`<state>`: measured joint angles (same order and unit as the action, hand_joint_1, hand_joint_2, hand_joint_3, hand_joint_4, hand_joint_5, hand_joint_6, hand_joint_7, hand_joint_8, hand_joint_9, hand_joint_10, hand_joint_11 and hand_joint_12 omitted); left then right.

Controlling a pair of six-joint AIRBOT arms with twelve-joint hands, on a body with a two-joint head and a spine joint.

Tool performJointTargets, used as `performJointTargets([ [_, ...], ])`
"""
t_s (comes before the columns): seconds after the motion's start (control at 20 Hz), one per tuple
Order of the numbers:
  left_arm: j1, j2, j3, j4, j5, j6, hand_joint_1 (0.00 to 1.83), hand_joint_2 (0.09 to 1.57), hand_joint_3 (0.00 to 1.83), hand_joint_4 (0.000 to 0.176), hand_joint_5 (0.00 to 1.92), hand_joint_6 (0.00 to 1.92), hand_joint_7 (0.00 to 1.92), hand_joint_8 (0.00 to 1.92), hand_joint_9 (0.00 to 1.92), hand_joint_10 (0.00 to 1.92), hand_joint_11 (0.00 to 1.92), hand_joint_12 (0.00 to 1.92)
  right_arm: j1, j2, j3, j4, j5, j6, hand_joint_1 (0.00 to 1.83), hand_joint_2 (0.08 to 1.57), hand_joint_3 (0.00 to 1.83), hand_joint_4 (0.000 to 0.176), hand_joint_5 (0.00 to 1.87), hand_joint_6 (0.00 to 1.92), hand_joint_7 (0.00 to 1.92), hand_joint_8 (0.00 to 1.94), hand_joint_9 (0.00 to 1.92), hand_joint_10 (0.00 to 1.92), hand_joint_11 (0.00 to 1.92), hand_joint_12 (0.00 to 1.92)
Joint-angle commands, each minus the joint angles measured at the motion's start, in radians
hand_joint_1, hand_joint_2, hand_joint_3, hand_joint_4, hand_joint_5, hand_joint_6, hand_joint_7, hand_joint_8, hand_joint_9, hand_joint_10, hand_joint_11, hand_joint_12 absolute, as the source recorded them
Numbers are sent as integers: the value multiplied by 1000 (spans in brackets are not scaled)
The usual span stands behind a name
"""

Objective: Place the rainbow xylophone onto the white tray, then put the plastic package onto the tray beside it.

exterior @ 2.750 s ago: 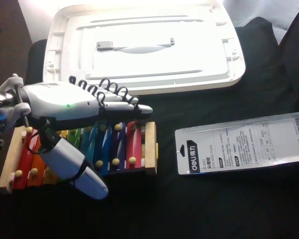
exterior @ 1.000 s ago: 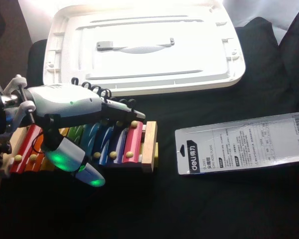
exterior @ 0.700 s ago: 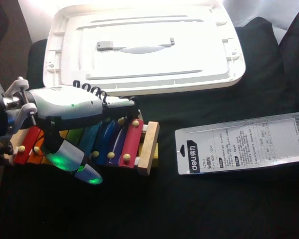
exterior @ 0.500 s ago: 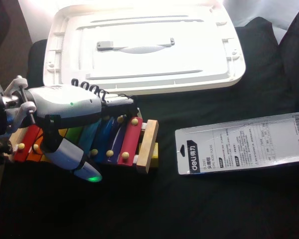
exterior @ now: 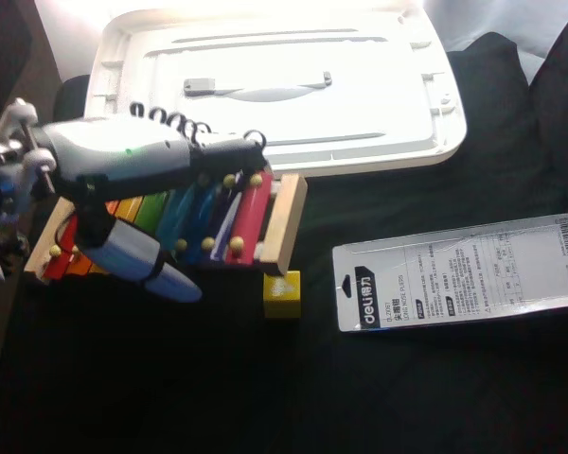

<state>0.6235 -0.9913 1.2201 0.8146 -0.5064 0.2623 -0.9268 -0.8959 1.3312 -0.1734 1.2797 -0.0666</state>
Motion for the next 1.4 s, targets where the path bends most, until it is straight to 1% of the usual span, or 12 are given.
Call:
performJointTargets([
  [0.0, -30, 8, 0, -43, -111, 2, 1115, 1157, 0, 53, 172, 1352, 294, 1250, 377, 1219, 271, 1447, 9, -4, 5, 49, 109, 8, 681, 889, 3, 0, 288, 0, 153, 1, 0, 0, 13, 7],
  [0.05, -51, 16, 1, -42, -115, 2, 1117, 1168, 1, 64, 141, 1393, 299, 1292, 400, 1238, 307, 1456, 9, -7, 6, 49, 109, 8, 683, 905, 9, 0, 292, 2, 154, 1, 6, 2, 21, 11],
  [0.1, -67, 20, 3, -38, -115, 2, 1234, 1271, 2, 28, 116, 1430, 546, 1518, 412, 1348, 335, 1564, 10, -8, 7, 49, 109, 8, 689, 915, 12, 0, 287, 0, 152, 0, 6, 2, 20, 11],
  [0.15, -88, 25, 4, -29, -115, 2, 1114, 1216, 0, 19, 115, 1386, 331, 1401, 353, 1391, 255, 1589, 10, -10, 7, 49, 109, 8, 695, 926, 15, 0, 285, 0, 154, 1, 15, 5, 31, 16],
  [0.25, -136, 36, 4, 1, -106, 0, 1043, 1203, 0, 0, 145, 1400, 281, 1391, 324, 1445, 232, 1587, 11, -12, 8, 49, 109, 8, 721, 951, 18, 0, 285, 1, 153, 4, 20, 5, 52, 26],
  [0.45, -198, 53, 4, 124, -93, -102, 945, 1208, 1, 0, 200, 1221, 321, 1365, 388, 1389, 334, 1603, 11, -12, 9, 49, 109, 8, 699, 953, 0, 0, 289, 2, 136, 1, 30, 2, 44, 32],
  [0.6, -221, 76, -5, 164, -93, -143, 1202, 1109, 0, 0, 170, 1534, 291, 1373, 359, 1377, 293, 1523, 11, -13, 9, 49, 109, 8, 670, 935, 0, 0, 281, 2, 128, 1, 15, 0, 21, 25],
  [0.95, -336, 100, -18, 289, -38, -171, 1103, 1148, 0, 0, 129, 1682, 337, 1496, 436, 1499, 376, 1588, 19, -28, 15, 50, 109, 8, 702, 941, 2, 0, 297, 5, 135, 4, 30, 6, 54, 45],
  [1.0, -361, 84, 0, 299, -17, -171, 1230, 1253, 16, 0, 132, 1575, 574, 1543, 478, 1430, 395, 1581, 25, -34, 18, 49, 109, 8, 729, 934, 0, 0, 304, 7, 128, 3, 36, 7, 64, 51],
  [1.1, -383, 57, 20, 305, 10, -170, 1286, 1258, 6, 0, 173, 1481, 645, 1516, 467, 1402, 368, 1588, 33, -39, 19, 48, 109, 8, 739, 923, 0, 0, 299, 4, 120, 0, 26, 2, 67, 53],
  [1.15, -391, 38, 37, 312, 25, -170, 1231, 1141, 0, 0, 214, 1376, 335, 1461, 400, 1488, 314, 1652, 37, -40, 19, 45, 109, 8, 791, 928, 0, 0, 301, 3, 126, 3, 32, 3, 70, 56],
  [1.35, -400, -49, 113, 318, 74, -170, 1168, 1076, 0, 0, 276, 1214, 350, 1324, 448, 1302, 362, 1430, 53, -47, 21, 33, 109, 8, 732, 891, 0, 0, 290, 0, 129, 3, 42, 6, 85, 65],
])
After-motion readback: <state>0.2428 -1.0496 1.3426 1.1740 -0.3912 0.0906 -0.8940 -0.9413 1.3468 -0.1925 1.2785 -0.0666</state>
